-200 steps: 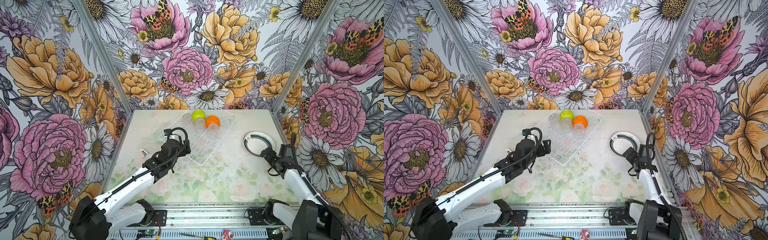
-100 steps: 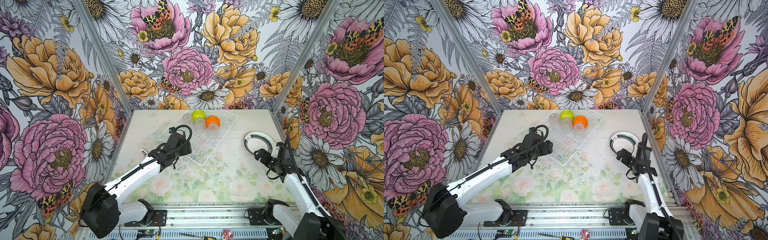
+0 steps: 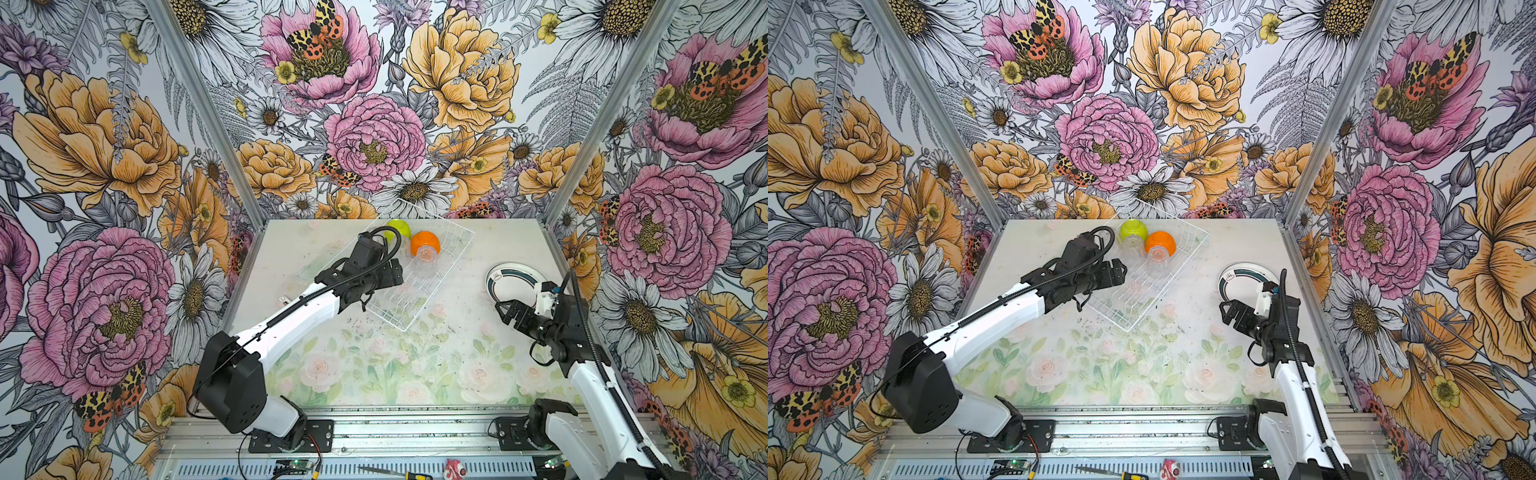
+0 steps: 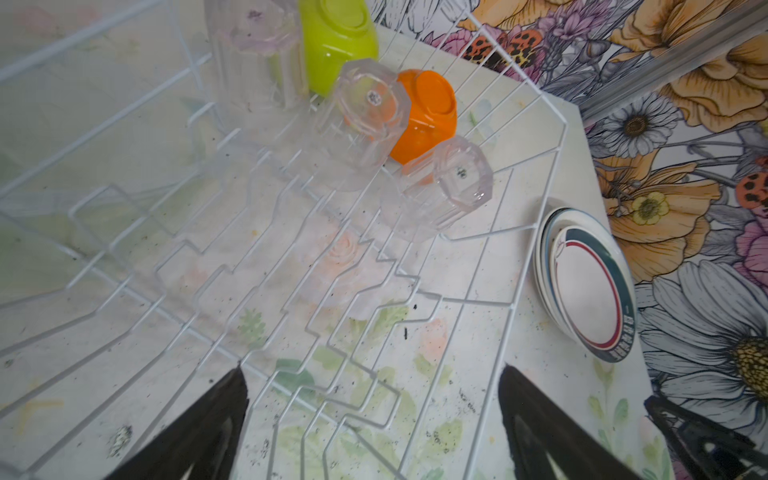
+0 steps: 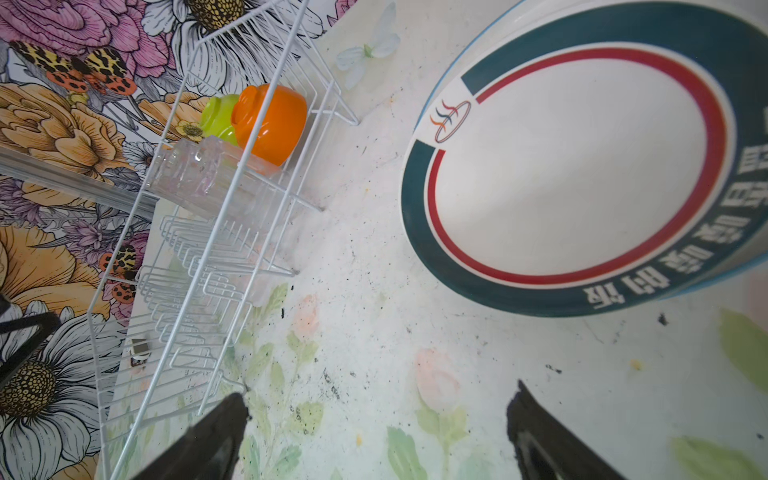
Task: Unload the mixed dishes from the dish rack
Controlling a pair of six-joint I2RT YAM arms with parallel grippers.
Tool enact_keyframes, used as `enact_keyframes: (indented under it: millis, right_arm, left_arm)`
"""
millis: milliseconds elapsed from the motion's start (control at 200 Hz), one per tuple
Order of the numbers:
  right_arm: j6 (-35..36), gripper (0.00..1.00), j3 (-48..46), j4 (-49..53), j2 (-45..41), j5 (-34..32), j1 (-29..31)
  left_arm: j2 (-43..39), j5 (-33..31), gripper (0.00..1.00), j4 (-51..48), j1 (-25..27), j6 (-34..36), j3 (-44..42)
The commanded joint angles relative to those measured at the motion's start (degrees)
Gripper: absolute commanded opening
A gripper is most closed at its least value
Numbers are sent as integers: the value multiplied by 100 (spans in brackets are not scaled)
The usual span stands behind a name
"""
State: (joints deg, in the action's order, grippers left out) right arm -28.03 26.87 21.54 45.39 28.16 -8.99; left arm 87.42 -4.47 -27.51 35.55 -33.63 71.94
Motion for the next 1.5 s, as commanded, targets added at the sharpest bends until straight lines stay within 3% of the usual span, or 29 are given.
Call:
enact_keyframes:
  millis: [0,260,435,831,1211,1401,1496]
  right_arm:
    - [-67,100,-231,-71,-304,238,44]
    - [-306,100,-567,-202,-615,387,56]
    - [-275,99,-699,-229,-688,351,64]
    - [-317,99,-833,-308,-543,337,62]
    - [-310,100,-867,-310,-551,220,64]
    - [-308,99,-817,-346,-393,174,64]
    - [-308,99,-792,-359,-368,181,63]
  left_arm:
    - [658,370,95,40,115,504,707]
    - [2566,576,99,-111,205,859,2423]
    - [3335,475,99,-179,219,927,3154]
    - [4169,-613,99,-409,338,1330,4158]
    - [4945,-712,99,-588,484,1820,5034]
    - [5151,-1073,99,-735,506,2051,5213]
    - [5198,-1076,89,-787,497,2035,5280]
